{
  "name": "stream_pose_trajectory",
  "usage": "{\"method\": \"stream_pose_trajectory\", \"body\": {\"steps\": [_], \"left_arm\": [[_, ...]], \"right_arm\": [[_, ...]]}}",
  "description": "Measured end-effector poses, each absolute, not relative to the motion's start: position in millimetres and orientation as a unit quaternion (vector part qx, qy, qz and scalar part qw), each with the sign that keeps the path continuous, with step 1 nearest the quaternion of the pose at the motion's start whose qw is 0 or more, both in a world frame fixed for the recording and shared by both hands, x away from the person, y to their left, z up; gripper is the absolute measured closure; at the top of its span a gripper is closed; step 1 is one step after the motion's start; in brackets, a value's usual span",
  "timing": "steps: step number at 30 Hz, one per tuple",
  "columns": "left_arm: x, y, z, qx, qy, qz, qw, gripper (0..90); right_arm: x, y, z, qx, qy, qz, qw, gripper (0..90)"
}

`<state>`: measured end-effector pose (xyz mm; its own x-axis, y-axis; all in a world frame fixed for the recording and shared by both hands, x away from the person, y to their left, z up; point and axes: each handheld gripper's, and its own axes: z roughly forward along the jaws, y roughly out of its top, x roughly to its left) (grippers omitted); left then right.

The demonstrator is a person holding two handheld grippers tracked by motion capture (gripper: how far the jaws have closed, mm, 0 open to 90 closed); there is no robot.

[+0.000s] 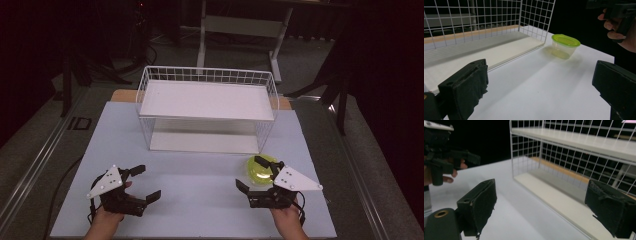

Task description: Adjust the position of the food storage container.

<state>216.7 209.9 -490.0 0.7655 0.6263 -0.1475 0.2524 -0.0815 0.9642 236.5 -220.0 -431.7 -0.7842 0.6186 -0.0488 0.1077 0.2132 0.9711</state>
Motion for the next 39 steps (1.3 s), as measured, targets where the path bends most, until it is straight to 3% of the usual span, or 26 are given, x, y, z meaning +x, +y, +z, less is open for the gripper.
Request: {"method": "stream_pose_trajectory", "body": {"steps": [15,22,29,31,35,39], "left_arm": [[218,208,-491,0.719,0.308,0.148,0.605,1.3],[219,207,-492,0.722,0.307,0.147,0.603,1.3],[219,206,-493,0.722,0.307,0.145,0.603,1.3],[219,206,-492,0.722,0.306,0.146,0.604,1.3],[220,206,-493,0.721,0.308,0.144,0.603,1.3],[220,206,-492,0.721,0.308,0.142,0.604,1.3]], "right_arm": [[267,-244,-435,0.31,0.728,0.557,0.252,10.3],[286,-276,-448,0.366,0.712,0.537,0.264,11.6],[290,-298,-461,0.397,0.723,0.492,0.279,32.7],[291,-303,-467,0.403,0.731,0.474,0.281,35.1],[290,-314,-476,0.42,0.733,0.455,0.282,56.1],[290,-322,-483,0.429,0.737,0.442,0.278,67.2]]}}
